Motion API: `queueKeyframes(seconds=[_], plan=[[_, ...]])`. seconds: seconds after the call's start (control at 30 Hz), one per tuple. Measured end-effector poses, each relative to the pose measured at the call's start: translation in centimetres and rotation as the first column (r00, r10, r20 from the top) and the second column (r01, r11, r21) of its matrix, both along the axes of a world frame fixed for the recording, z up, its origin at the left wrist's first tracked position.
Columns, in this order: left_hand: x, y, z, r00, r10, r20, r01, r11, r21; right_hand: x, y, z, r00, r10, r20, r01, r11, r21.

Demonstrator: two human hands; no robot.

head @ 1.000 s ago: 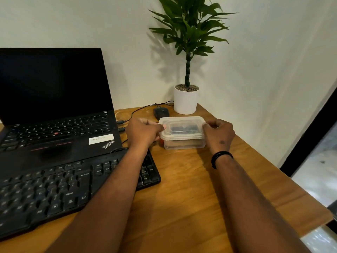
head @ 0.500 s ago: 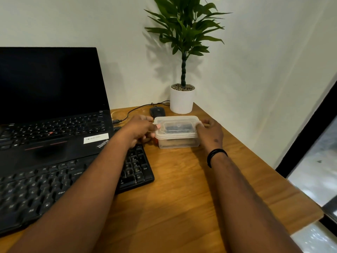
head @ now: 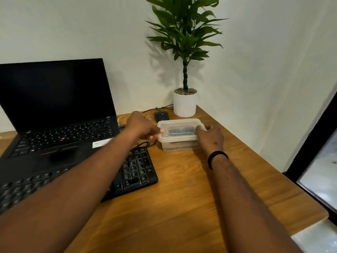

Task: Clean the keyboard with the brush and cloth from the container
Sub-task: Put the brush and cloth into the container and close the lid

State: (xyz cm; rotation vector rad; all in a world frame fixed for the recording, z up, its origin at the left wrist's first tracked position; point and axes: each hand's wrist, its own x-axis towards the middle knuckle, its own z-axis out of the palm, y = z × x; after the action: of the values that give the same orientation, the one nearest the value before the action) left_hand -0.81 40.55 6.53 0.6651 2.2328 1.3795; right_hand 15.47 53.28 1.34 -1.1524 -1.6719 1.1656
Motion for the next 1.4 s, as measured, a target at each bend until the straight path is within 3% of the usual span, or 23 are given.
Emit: queueKeyframes(seconds=[0.13,0.27,0.4,0.57,0.77,1.4], plan=[[1.2,0.1,-1.3,0.98,0.136,-0.145,-0.12,0.986,0.114,0.0,-0.2,0.0,1.0,-0.028,-0.011,0.028,1.0,-0.002],[1.6,0.3,-1.5,0.946,0.157,-0.282,-0.136,0.986,0.094,0.1,-0.4,0.1,0.998,-0.062,-0.028,0.061,0.998,-0.03],[1.4,0.0,-0.8,0.985,0.105,-0.133,-0.099,0.994,0.053,0.2,-0.4,0.3,0.994,-0.096,-0.05,0.093,0.993,-0.069],[0.9,0.1,-0.3,0.997,0.059,-0.047,-0.058,0.998,0.009,0.5,-0.1,1.2,0.908,-0.261,-0.327,0.158,0.937,-0.31],[1.0,0.1,-0.4,0.999,0.036,-0.03,-0.036,0.999,0.006,-0.4,-1.1,0.5,0.958,-0.206,-0.197,0.217,0.976,0.033],[1.8,0.4,-1.3,0.991,0.068,-0.116,-0.063,0.997,0.046,-0.9,-1.8,-0.4,0.979,-0.202,-0.019,0.199,0.933,0.299]])
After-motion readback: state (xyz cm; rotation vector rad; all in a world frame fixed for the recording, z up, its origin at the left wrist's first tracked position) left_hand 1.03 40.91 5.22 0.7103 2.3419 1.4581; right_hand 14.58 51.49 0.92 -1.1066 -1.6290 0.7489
